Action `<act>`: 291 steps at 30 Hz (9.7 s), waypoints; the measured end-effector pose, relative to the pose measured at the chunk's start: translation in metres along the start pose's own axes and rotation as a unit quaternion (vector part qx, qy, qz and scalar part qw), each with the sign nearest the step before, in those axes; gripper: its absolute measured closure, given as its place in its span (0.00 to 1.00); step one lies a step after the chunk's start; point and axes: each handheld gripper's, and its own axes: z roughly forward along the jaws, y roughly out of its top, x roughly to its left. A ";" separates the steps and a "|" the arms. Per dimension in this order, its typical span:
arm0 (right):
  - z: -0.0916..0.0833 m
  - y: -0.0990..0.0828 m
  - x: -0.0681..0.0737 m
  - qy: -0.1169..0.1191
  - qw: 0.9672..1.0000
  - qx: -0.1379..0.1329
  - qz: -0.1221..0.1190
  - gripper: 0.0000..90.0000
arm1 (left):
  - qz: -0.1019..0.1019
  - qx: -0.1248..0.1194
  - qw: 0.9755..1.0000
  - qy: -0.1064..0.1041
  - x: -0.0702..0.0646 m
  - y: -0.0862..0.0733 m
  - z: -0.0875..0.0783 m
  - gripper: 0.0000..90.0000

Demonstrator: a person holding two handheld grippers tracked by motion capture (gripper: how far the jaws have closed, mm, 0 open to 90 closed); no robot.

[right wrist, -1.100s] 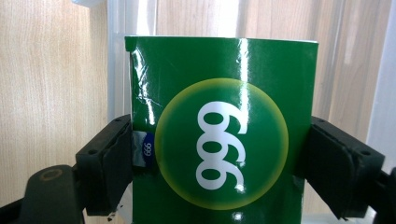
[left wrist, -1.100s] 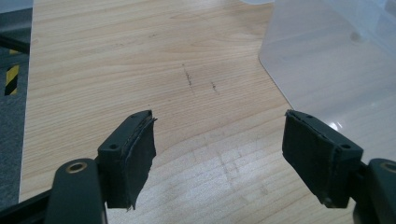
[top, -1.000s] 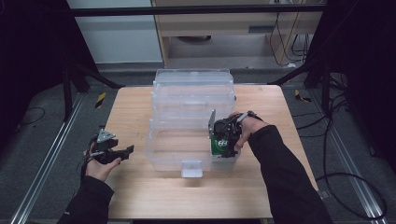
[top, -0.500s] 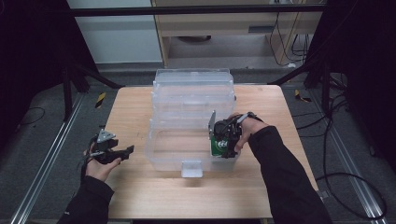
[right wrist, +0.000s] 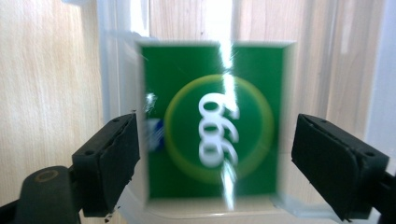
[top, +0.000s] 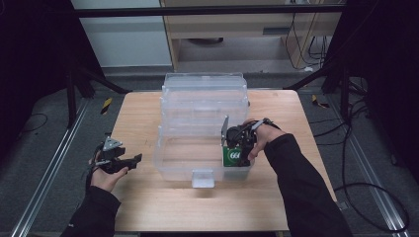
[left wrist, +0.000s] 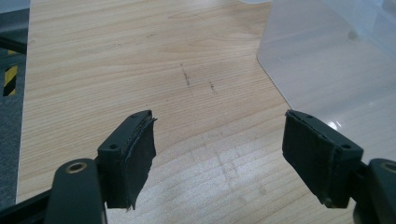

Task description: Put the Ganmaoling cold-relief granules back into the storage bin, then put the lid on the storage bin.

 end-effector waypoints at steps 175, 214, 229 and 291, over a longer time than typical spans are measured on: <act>0.029 0.048 0.049 0.039 0.997 -0.049 0.033 0.75 | 0.143 -0.095 0.965 -0.198 -0.101 0.147 0.003 0.48; 0.028 0.047 0.049 0.037 0.998 -0.047 0.030 0.75 | 0.264 -0.023 0.938 -0.223 -0.138 0.185 0.037 0.52; 0.029 0.047 0.049 0.038 0.998 -0.048 0.030 0.75 | 0.513 0.114 0.834 -0.170 -0.120 0.206 0.050 0.55; 0.029 0.047 0.049 0.032 0.998 -0.052 0.025 0.75 | 0.597 0.186 0.767 -0.144 -0.145 0.198 0.080 0.92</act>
